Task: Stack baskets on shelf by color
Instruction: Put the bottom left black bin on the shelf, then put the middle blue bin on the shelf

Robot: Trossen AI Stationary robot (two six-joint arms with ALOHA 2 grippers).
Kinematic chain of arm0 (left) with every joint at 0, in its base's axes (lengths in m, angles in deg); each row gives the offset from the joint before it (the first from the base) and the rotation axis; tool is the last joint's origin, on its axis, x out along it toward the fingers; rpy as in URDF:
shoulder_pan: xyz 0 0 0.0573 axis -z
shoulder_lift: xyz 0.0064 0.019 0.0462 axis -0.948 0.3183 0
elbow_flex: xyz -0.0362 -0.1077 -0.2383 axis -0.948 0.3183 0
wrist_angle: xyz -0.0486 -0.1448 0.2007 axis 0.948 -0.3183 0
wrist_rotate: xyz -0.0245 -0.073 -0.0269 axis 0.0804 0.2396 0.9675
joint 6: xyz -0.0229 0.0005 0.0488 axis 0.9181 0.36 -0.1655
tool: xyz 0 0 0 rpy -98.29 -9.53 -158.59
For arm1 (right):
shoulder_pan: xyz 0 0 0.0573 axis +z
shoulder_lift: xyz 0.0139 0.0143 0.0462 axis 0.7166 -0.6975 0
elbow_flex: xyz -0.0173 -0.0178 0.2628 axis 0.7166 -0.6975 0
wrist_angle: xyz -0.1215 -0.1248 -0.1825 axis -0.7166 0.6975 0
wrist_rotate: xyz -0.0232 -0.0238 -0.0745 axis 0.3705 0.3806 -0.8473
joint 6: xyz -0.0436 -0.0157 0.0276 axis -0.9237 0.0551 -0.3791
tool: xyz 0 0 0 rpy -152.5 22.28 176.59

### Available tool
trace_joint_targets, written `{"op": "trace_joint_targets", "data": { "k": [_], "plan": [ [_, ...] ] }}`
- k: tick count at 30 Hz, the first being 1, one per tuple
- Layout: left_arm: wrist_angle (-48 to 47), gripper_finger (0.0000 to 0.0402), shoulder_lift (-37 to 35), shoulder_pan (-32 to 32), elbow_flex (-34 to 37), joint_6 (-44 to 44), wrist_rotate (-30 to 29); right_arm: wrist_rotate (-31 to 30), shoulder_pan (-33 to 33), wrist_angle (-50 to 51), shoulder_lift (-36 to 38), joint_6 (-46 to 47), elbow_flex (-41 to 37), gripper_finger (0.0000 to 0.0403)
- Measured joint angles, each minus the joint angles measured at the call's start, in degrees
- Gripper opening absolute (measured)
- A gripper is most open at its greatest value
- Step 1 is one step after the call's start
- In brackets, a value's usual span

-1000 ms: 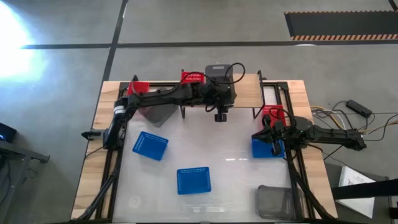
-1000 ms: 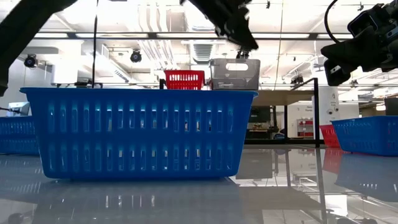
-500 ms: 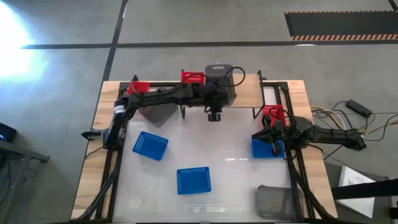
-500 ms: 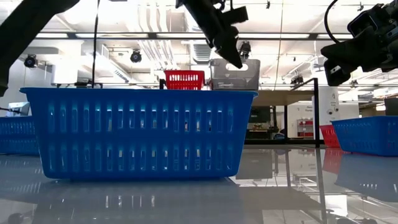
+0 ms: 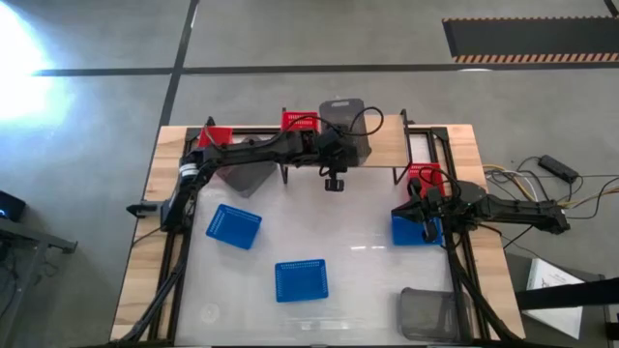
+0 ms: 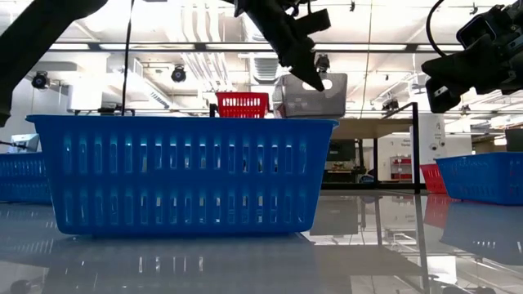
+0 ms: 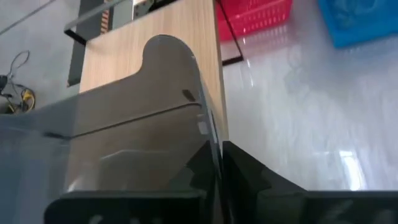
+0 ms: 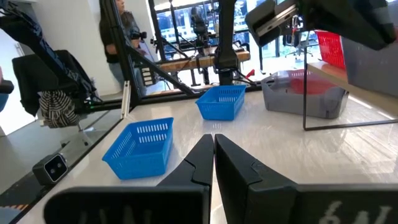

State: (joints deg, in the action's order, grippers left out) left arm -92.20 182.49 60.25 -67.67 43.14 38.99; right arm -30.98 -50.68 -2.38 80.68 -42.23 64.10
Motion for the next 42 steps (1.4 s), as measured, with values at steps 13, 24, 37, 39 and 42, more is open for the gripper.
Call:
{"op": "trace_joint_targets", "data": {
  "k": [13, 24, 37, 39, 42],
  "plan": [
    [2.35, 0.0001, 0.02, -1.64, 1.07, -3.27, 0.08, 0.00, 0.00, 0.00, 0.00, 0.02, 0.02, 0.0009],
    [2.45, 0.0027, 0.02, -1.97, 1.92, -3.60, -0.46, 0.00, 0.00, 0.00, 0.00, 0.02, 0.02, 0.0009],
    [0.49, 0.0128, -4.11, -0.14, 1.92, -2.49, -9.39, 0.00, 0.00, 0.00, 0.02, 0.00, 0.02, 0.0009],
    [-0.84, 0.0132, -6.02, 1.23, 1.92, 0.08, -10.09, 0.00, 0.00, 0.01, 0.01, 0.00, 0.02, 0.0009],
    [-2.72, 0.0132, -8.78, 3.59, 1.94, 6.27, -10.10, 0.00, 0.00, 0.00, 0.01, 0.00, 0.02, 0.0009]
  ]
}}
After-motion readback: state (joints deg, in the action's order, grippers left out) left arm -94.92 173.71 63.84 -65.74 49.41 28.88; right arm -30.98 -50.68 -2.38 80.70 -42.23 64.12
